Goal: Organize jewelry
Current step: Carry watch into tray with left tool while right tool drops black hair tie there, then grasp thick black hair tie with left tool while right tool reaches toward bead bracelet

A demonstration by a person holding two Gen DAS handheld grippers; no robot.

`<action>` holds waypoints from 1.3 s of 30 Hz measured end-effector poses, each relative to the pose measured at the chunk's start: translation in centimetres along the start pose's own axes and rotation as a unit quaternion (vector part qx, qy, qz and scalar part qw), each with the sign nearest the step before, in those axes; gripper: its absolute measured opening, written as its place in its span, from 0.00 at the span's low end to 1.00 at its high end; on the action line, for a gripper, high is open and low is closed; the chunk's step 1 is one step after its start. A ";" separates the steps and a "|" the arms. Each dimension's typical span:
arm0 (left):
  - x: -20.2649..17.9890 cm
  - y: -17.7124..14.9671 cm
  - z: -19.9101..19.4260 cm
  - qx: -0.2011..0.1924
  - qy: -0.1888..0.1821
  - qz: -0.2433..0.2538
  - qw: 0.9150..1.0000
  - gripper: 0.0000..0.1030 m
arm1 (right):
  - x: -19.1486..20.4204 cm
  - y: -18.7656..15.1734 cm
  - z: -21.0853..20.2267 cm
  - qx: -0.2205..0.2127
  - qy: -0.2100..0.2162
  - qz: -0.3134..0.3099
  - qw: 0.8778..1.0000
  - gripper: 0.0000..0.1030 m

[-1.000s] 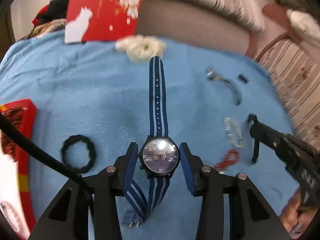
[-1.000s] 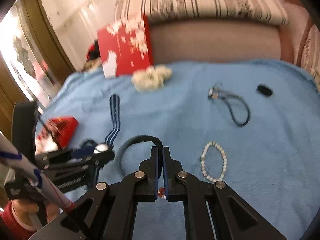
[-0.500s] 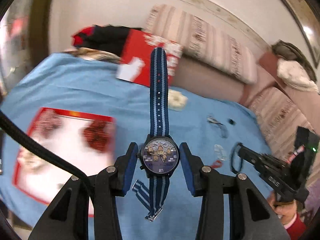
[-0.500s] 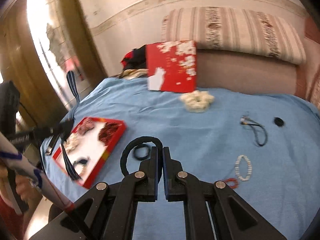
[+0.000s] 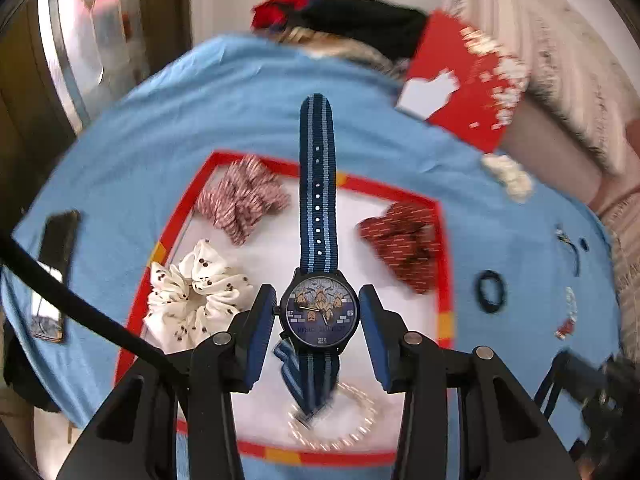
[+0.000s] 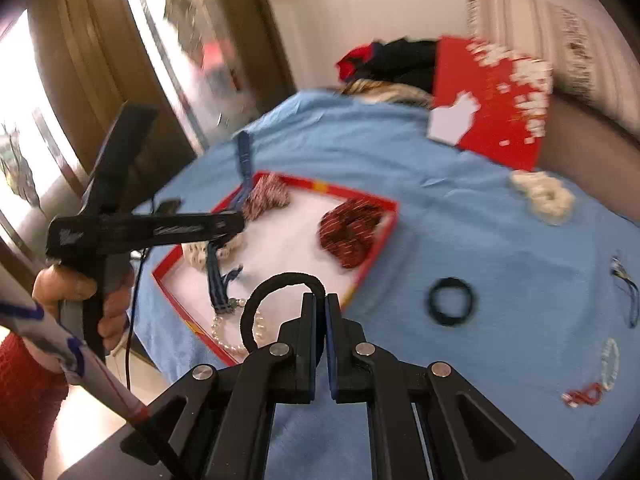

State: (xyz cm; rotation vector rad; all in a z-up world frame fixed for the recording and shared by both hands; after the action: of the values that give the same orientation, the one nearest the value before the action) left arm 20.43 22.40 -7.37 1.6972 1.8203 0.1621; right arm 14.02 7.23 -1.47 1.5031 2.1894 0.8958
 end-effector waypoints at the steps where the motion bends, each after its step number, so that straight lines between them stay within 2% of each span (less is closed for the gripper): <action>1: 0.5 0.1 1.0 0.005 -0.004 -0.009 1.000 0.40 | 0.9 -0.1 1.1 0.008 0.000 -0.006 1.000 0.05; 3: 1.4 0.3 2.8 0.014 -0.015 -0.026 0.999 0.40 | 2.3 -0.3 3.7 0.024 -0.006 -0.017 1.000 0.05; 8: 2.0 0.5 5.7 0.030 -0.025 -0.032 0.999 0.40 | 3.7 -0.6 8.8 0.055 -0.026 -0.032 0.998 0.05; 15: 1.9 0.9 7.1 0.037 -0.042 -0.031 0.998 0.40 | 4.5 -0.6 11.5 0.063 -0.030 -0.034 0.997 0.05; 17: 1.9 1.0 6.7 0.033 -0.052 -0.034 0.998 0.40 | 4.3 -0.6 11.5 0.062 -0.033 -0.034 0.997 0.09; 19: 1.8 1.3 5.8 0.020 -0.059 -0.037 0.997 0.40 | 4.0 -0.5 11.2 0.058 -0.035 -0.032 0.997 0.19; 21: 1.4 1.8 4.7 0.006 -0.069 -0.039 0.997 0.40 | 3.7 -0.2 10.8 0.052 -0.038 -0.028 0.998 0.34; 28: 0.3 2.1 0.1 -0.038 -0.032 -0.019 0.999 0.40 | 1.8 0.0 6.9 0.028 -0.042 -0.014 0.999 0.34; 32: -2.4 0.7 -2.7 -0.053 -0.016 0.008 0.998 0.44 | -0.3 -1.5 3.6 0.014 -0.052 -0.012 0.998 0.39; 39: -9.6 -3.6 -4.6 -0.054 -0.037 0.047 0.997 0.47 | -7.0 -6.5 -1.1 0.009 -0.093 0.030 0.995 0.42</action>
State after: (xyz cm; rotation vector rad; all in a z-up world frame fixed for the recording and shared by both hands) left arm 14.66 14.38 -2.09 1.6911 1.6492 0.2312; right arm 11.43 -1.19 -5.48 1.5985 2.0350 0.7241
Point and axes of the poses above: each gripper's, at about its wrist camera, not at the fingertips, and z roughly the way its jaws point, x to its left, y to its top, the point moved 10 cm from there along z, roughly the way its jaws point, and after that the axes turned 14 degrees about -y, right-handed, at the moved point
